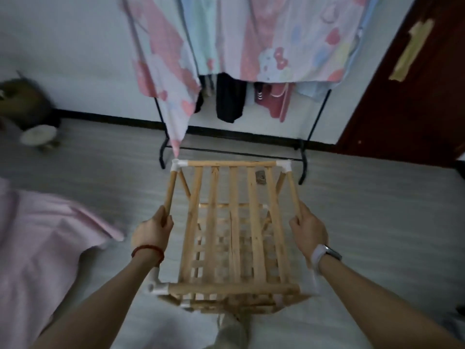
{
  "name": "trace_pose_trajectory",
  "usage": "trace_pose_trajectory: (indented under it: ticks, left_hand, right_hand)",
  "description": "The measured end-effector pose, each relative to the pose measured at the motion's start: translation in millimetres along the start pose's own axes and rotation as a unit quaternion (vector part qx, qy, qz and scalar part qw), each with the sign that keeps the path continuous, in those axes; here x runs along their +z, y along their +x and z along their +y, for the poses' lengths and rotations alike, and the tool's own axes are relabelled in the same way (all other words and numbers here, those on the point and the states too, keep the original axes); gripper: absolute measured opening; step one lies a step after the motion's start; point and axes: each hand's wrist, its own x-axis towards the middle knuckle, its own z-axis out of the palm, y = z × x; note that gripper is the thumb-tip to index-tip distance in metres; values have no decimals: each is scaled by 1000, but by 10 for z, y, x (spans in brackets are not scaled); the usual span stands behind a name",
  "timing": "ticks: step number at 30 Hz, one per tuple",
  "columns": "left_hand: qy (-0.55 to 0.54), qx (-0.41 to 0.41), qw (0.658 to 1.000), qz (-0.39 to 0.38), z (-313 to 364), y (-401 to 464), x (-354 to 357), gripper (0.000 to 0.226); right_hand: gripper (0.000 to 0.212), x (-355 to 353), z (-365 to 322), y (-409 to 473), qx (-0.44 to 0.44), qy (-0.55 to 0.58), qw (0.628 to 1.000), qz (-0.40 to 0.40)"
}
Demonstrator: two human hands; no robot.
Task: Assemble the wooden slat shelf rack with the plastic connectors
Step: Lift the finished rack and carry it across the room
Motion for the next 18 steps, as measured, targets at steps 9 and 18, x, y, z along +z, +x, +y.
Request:
trace_pose_trajectory:
  ticks: [9, 18]
  left_hand:
    - [4, -182, 981, 62, -845, 1634, -655, 30]
    - [-19, -305, 943, 134, -1691, 3213, -1026, 22]
  right_hand:
    - [41, 1176, -1974, 1782, -139, -9, 985, -104]
    - [37, 2456, -3870, 3313, -281, 25, 938, -201]
